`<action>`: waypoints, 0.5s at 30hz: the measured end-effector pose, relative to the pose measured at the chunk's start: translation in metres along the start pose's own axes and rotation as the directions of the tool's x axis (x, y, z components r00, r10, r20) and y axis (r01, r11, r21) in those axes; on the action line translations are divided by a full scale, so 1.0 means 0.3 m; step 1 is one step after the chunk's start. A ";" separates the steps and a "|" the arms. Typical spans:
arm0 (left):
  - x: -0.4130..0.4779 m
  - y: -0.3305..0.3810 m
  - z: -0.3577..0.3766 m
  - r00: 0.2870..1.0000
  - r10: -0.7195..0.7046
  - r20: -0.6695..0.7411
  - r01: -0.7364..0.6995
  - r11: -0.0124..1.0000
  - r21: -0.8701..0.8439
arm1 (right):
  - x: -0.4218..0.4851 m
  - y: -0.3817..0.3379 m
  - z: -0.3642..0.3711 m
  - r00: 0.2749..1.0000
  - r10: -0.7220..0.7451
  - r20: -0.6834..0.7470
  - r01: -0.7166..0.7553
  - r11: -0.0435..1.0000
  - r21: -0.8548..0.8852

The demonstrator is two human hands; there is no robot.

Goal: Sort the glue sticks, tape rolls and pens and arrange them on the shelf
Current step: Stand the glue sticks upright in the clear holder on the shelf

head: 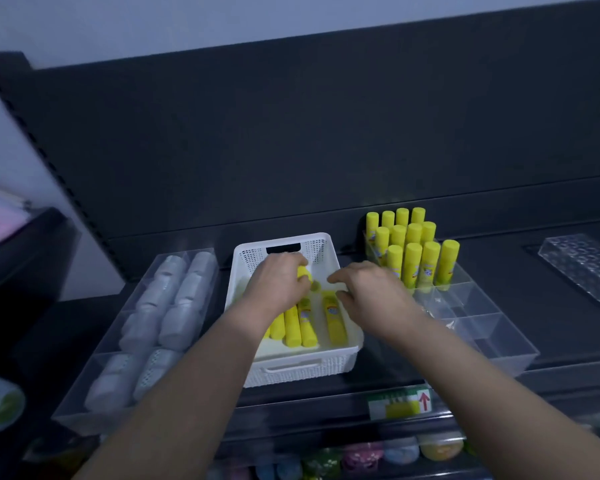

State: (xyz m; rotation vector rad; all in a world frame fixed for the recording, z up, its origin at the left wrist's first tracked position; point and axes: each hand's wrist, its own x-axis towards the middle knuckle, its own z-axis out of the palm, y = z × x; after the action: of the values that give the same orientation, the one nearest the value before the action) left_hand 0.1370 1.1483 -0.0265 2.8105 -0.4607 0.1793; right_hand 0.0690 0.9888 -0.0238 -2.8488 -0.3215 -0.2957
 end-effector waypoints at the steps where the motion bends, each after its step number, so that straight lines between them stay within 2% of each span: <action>1: -0.008 -0.021 -0.011 0.998 -0.037 -0.044 0.035 0.999 -0.029 | 0.012 -0.022 0.007 1.000 -0.014 0.023 0.014 1.000 -0.015; 4: -0.032 -0.086 -0.029 0.984 -0.131 -0.120 0.120 0.988 -0.095 | 0.047 -0.092 0.043 0.993 -0.003 0.119 0.008 0.999 -0.046; 8: -0.065 -0.139 -0.036 0.981 -0.150 -0.126 0.133 0.982 -0.132 | 0.068 -0.177 0.099 0.947 0.088 0.310 -0.034 0.984 -0.177; 11: -0.080 -0.155 -0.040 0.982 -0.148 -0.115 0.130 0.980 -0.152 | 0.073 -0.200 0.146 0.943 0.111 0.315 -0.032 0.969 -0.245; 15: -0.090 -0.169 -0.047 0.984 -0.133 -0.122 0.109 0.977 -0.184 | 0.086 -0.195 0.151 0.952 0.119 0.281 -0.054 0.972 -0.230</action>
State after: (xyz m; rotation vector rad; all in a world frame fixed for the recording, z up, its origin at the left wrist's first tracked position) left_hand 0.1273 1.2066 -0.0308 2.6226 -0.2589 0.2847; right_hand 0.0871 1.0615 -0.0473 -3.1174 -0.2297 0.1202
